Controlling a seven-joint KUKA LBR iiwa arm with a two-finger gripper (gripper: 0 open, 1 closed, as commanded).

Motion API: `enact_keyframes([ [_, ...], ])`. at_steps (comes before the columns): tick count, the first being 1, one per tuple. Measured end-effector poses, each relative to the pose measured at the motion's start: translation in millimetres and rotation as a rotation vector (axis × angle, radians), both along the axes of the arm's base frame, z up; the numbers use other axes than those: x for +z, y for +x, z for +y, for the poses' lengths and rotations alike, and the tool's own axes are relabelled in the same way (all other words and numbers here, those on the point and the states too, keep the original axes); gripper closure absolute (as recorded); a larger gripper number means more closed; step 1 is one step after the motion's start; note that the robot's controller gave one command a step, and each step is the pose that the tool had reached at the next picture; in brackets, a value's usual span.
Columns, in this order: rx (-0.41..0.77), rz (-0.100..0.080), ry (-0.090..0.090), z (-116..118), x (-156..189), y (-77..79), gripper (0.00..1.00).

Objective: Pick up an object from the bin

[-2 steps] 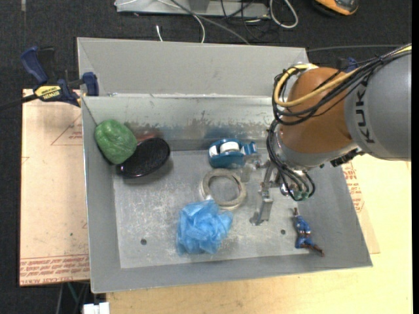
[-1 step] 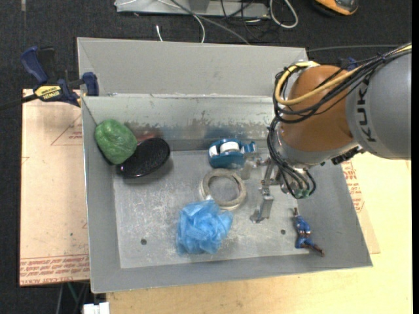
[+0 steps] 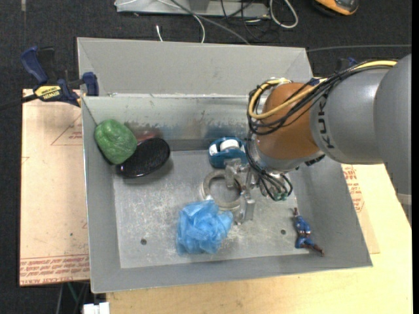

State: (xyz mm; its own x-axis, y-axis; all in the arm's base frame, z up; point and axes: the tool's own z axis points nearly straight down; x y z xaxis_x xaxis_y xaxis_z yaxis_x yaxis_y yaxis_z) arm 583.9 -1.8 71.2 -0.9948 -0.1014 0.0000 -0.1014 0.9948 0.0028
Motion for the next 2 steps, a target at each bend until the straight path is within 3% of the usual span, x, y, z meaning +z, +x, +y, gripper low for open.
enact_keyframes([
  [1,0.185,-0.016,-0.002,8,57,2.2,0.0],
  [2,0.221,0.0,0.001,-13,28,-9.9,0.0],
])
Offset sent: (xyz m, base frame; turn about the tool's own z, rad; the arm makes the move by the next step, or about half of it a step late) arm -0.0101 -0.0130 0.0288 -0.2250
